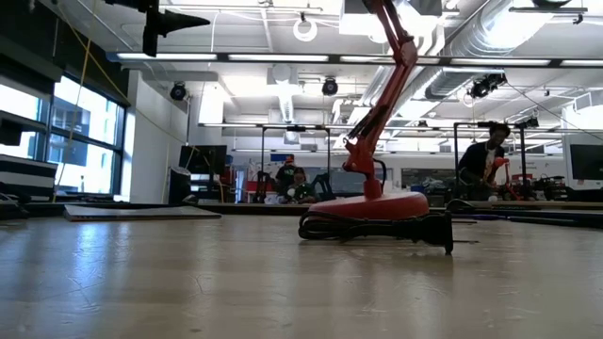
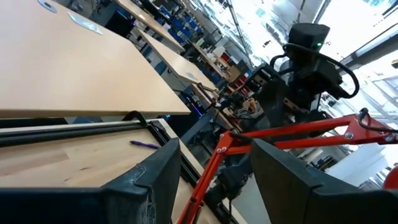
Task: Screw lightbulb
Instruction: Insert the lightbulb into the red lamp
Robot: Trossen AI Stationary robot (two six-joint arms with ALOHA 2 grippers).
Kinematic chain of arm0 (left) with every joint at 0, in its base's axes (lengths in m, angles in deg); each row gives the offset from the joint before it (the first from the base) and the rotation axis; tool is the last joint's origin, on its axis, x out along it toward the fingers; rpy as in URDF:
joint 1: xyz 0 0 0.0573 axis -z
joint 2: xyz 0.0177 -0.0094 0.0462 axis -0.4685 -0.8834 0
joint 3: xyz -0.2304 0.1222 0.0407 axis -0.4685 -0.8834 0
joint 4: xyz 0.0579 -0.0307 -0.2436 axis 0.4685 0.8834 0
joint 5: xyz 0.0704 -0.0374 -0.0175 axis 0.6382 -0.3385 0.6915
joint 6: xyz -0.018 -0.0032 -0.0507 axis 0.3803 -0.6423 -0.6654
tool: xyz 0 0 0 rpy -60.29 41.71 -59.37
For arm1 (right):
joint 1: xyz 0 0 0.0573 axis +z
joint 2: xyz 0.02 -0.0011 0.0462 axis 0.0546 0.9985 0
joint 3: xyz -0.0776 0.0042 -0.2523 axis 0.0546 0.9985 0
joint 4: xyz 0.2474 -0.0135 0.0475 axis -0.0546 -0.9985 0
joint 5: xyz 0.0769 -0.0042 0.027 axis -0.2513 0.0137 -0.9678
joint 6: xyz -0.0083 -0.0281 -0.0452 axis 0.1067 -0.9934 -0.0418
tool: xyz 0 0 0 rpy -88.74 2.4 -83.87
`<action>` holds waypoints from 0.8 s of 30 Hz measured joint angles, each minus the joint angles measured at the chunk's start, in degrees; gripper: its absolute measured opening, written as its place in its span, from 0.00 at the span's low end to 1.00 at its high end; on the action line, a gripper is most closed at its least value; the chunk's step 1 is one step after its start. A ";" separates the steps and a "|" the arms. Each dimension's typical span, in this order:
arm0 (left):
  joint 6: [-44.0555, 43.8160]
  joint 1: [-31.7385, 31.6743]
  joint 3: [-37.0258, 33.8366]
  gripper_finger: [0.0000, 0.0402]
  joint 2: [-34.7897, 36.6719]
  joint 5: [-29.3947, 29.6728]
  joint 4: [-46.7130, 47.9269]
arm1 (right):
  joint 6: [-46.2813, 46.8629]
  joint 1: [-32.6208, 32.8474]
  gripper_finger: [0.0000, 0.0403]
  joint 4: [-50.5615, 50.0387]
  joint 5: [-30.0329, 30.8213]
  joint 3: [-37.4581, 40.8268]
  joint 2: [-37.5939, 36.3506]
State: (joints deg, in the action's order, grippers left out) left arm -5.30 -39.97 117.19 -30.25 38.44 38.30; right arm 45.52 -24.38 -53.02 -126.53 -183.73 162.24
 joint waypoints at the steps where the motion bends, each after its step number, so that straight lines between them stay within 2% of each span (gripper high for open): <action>1: 0.00 0.00 0.00 0.46 0.00 0.00 0.00 | -0.15 0.00 0.60 0.07 -0.69 0.00 0.44; 11: 0.32 0.00 0.00 0.46 0.00 0.03 0.05 | -0.15 2.30 0.59 0.17 -1.61 0.00 3.30; 15: 1.53 0.00 0.00 0.46 0.00 0.25 0.07 | -0.65 3.94 0.54 0.27 -0.70 0.00 3.26; 18: 1.57 0.00 0.00 0.46 0.00 0.93 0.07 | -1.80 4.75 0.43 0.50 0.48 0.00 3.28; 22: 1.57 0.00 0.00 0.46 0.00 1.34 0.04 | -1.70 5.44 0.14 1.24 0.57 0.00 3.28; 24: 1.57 0.00 0.00 0.46 0.00 1.33 0.02 | -2.48 5.59 0.07 1.48 1.85 0.02 3.01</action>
State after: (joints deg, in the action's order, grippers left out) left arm -3.72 -39.97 117.19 -30.25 39.77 38.32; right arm 43.04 -18.79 -51.54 -124.68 -183.71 165.25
